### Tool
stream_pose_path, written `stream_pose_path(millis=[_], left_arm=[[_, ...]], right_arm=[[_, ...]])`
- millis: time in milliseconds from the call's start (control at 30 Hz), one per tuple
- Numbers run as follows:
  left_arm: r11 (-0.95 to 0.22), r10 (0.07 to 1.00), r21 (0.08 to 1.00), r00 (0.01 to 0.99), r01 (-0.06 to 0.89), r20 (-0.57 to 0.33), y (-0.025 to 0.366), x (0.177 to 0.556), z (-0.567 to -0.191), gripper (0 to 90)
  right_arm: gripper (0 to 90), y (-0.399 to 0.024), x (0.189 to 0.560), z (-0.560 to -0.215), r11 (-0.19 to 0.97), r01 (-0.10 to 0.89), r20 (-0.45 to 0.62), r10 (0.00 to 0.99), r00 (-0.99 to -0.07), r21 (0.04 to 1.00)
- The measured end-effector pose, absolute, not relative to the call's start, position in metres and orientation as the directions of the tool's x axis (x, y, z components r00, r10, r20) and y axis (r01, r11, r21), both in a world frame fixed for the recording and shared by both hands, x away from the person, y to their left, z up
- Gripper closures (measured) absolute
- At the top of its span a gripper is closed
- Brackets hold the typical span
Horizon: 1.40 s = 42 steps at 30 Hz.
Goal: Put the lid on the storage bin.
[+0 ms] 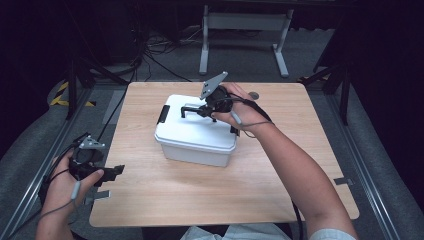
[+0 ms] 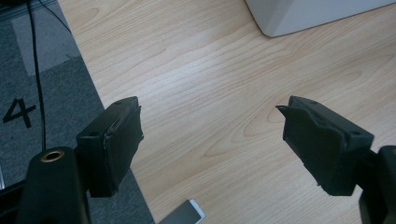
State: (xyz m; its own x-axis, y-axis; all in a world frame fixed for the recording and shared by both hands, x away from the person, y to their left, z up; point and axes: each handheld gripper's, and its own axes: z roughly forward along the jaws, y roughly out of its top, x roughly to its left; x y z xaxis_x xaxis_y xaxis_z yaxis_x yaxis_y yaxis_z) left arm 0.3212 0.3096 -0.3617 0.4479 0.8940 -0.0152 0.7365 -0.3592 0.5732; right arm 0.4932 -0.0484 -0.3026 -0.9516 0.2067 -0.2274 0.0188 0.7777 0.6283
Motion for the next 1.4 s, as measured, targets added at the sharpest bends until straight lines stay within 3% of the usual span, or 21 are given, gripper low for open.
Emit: stream_pose_path(millis=[900,1000,1200,1400], left_arm=[[-0.374,0.885,0.567,0.465,0.734,-0.018,0.306,0.325,-0.361,20.2],[-0.373,0.885,0.571,0.465,0.731,-0.017,0.306,0.325,-0.361,20.2],[-0.370,0.886,0.570,0.464,0.733,-0.021,0.306,0.328,-0.361,20.3],[-0.382,0.880,0.568,0.474,0.729,-0.017,0.306,0.330,-0.362,20.2]], right_arm=[[84.0,-0.040,0.482,-0.305,0.817,0.000,-0.250,0.177,-0.952,0.577],[81.7,-0.040,0.481,-0.305,0.811,0.021,-0.228,0.189,-0.955,0.585],[68.9,-0.045,0.474,-0.298,0.780,0.041,-0.202,0.212,-0.956,0.624],[64.1,-0.058,0.465,-0.284,0.743,0.065,-0.176,0.241,-0.955,0.666]])
